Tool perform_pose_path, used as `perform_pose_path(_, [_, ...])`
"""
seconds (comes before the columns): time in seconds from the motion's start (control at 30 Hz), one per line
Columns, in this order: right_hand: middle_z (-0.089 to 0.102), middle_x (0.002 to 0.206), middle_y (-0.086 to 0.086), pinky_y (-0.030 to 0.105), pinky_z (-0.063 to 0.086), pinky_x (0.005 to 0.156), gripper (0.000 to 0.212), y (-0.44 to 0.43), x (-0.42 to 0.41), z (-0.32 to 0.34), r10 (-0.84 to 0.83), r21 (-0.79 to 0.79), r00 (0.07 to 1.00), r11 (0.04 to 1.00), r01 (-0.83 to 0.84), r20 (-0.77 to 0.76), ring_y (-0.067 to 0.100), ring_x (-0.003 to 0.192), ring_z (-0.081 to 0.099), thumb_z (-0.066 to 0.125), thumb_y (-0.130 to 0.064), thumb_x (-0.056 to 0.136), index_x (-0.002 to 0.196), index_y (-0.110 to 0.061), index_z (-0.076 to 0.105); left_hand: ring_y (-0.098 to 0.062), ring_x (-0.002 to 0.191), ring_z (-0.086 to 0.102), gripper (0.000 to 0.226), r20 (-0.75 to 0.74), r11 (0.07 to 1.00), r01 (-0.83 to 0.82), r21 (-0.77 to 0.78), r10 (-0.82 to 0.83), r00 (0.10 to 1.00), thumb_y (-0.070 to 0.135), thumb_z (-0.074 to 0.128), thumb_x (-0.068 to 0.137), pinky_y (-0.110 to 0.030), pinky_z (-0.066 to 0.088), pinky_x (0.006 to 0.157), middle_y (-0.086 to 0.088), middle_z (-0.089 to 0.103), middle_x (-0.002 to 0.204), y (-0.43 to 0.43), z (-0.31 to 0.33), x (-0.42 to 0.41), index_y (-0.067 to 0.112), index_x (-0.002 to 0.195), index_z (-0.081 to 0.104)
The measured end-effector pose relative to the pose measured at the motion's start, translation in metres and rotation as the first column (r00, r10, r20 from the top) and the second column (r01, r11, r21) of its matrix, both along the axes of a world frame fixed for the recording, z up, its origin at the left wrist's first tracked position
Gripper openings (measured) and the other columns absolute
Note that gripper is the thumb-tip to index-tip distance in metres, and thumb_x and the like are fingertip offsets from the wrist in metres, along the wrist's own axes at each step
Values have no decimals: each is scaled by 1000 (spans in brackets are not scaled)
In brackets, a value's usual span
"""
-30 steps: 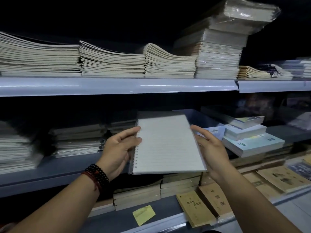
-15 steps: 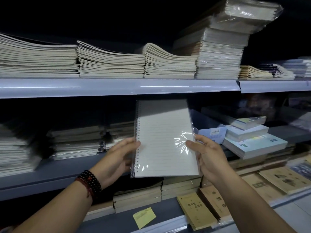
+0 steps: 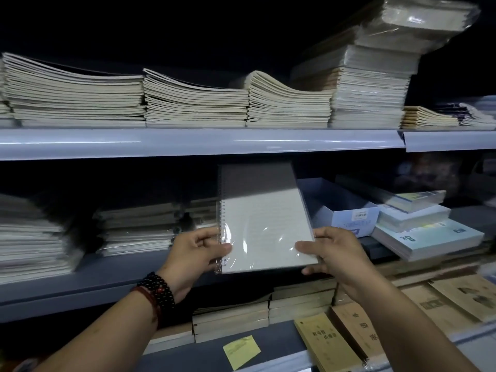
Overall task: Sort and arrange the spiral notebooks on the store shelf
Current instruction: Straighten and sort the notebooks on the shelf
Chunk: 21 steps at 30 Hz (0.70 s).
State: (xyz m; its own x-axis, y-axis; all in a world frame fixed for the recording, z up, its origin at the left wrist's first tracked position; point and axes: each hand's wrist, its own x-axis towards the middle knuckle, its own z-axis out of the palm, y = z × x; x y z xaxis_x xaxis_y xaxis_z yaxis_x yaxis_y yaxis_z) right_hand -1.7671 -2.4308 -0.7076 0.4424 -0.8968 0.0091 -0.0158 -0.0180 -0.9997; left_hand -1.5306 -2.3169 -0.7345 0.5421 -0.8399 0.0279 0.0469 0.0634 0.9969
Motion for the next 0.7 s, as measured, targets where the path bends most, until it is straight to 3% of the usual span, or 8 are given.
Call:
perform_pose_path(0.07, [75,97,15,35,60,54,27,2,13,0,-43,-3,999,999,43,24,27,76,76,77,2,82,105,2,64,-7,65,69,34,-13,995,-103,-11,103,995,2,85,74,-20,54,60,1,76,77,0,3,7,7,104,71])
perform_pose_path(0.23, [74,96,12,35,60,53,24,15,55,9,-45,-59,998,997,47,36,29,71,75,78,-2,83,103,-1,65,-16,69,64,28,21,957,-283,-62,285,958,6,87,74,-24,54,63,-16,77,88,19,21,33,5,99,74])
perform_pose_path(0.43, [69,101,19,46,63,64,34,32,132,26,96,-84,992,992,-89,81,26,56,69,80,-6,83,109,7,63,-4,56,58,18,61,901,-412,-134,423,904,6,84,77,-18,47,53,-3,69,73,61,54,88,7,93,75])
perform_pose_path(0.5, [62,92,14,47,61,69,39,44,166,32,162,-95,984,983,-155,72,20,47,63,81,-11,83,110,9,60,-12,66,59,9,70,882,-446,-153,460,885,6,81,80,-26,48,65,-3,65,74,83,64,111,9,79,73])
perform_pose_path(0.57, [54,86,12,44,57,66,42,59,199,38,217,-111,974,972,-209,68,19,42,58,82,-15,82,101,14,58,-19,77,56,17,88,859,-489,-154,505,859,10,77,85,-32,46,78,-6,61,76,106,72,133,11,71,67])
perform_pose_path(0.63, [49,80,11,32,50,51,38,79,233,45,260,-128,963,960,-250,66,20,39,54,82,-17,82,89,8,54,-18,81,54,16,78,815,-559,-153,574,815,15,73,89,-36,42,87,-3,58,78,131,80,152,11,78,62])
perform_pose_path(0.7, [52,74,8,28,45,46,35,96,263,52,288,-146,954,950,-275,81,20,42,54,82,-21,83,86,0,54,-16,91,57,17,75,763,-631,-141,643,762,21,70,92,-41,41,100,-2,63,88,153,87,173,6,91,63])
